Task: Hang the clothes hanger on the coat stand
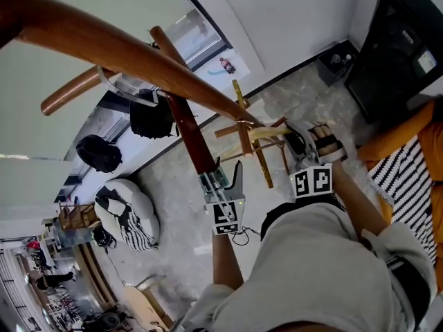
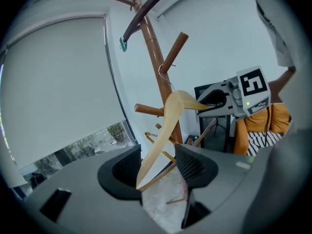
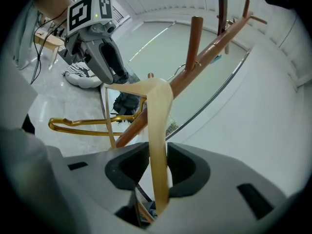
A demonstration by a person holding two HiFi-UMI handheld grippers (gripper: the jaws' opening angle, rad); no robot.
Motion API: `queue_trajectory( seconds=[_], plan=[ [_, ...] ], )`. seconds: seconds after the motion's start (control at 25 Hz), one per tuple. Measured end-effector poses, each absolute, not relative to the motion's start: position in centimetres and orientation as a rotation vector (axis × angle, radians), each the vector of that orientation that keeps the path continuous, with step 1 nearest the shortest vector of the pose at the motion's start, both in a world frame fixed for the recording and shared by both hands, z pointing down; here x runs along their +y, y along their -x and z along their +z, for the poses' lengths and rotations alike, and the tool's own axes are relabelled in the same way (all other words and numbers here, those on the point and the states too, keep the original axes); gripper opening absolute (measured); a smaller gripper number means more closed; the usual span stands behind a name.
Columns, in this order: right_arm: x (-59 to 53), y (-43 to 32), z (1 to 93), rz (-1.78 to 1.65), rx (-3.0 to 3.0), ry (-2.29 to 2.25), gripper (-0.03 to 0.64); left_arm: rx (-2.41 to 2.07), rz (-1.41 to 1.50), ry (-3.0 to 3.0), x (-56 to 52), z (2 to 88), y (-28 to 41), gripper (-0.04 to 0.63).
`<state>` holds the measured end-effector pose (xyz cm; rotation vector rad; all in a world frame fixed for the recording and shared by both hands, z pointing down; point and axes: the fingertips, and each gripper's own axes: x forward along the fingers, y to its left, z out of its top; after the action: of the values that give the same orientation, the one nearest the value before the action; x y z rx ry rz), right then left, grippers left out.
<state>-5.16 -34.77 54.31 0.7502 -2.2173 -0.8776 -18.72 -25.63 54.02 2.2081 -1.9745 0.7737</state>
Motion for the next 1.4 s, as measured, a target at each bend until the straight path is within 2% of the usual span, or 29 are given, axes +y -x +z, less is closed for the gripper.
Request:
queue_trajectory(
  seconds=[0.16, 0.4, 0.52, 0.72, 0.84, 0.92, 1.0, 1.04, 1.2, 1.4],
  plan=[
    [-34.5, 4.9, 54.0, -0.843, -2.256, -0.719, 0.128, -1.996, 0.739, -2.211, -25.7, 53.7, 18.2, 0.21],
    [-32.8, 5.4, 52.5, -0.678, -2.433, -0.711, 0.21, -2.001, 0.646, -2.206, -24.1, 52.8, 18.1, 0.211],
    [-32.4, 5.0, 50.8, -0.532, -2.558, -0.796, 0.221, -1.995, 0.547, -2.213, -23.3, 52.5, 17.4, 0.21],
    [-30.8, 2.8, 48.2, -0.145, -2.828, -1.048, 0.224, -2.013, 0.207, -2.153, -21.7, 51.7, 14.4, 0.206],
    [-28.4, 3.1, 48.4, 0.002, -2.871, -1.025, 0.222, -2.046, 0.145, -2.097, -20.3, 51.1, 13.6, 0.181],
    [-26.9, 4.3, 48.6, 0.023, -2.879, -0.945, 0.191, -2.134, 0.151, -2.073, -19.4, 50.0, 14.4, 0.142],
    [-25.7, 5.1, 48.4, 0.053, -2.888, -0.897, 0.068, -2.224, 0.153, -2.042, -18.5, 48.9, 15.5, 0.094],
    [-25.0, 5.4, 48.3, 0.076, -2.899, -0.871, 0.033, -2.253, 0.144, -2.024, -18.1, 48.5, 15.9, 0.073],
    [-22.3, 6.5, 47.6, 0.103, -2.952, -0.721, 0.006, -2.333, 0.105, -1.969, -16.4, 47.3, 16.7, 0.014],
    [-18.9, 6.7, 47.7, 0.081, -2.947, -0.647, 0.005, -2.313, 0.086, -1.978, -13.3, 47.4, 15.0, 0.011]
  ],
)
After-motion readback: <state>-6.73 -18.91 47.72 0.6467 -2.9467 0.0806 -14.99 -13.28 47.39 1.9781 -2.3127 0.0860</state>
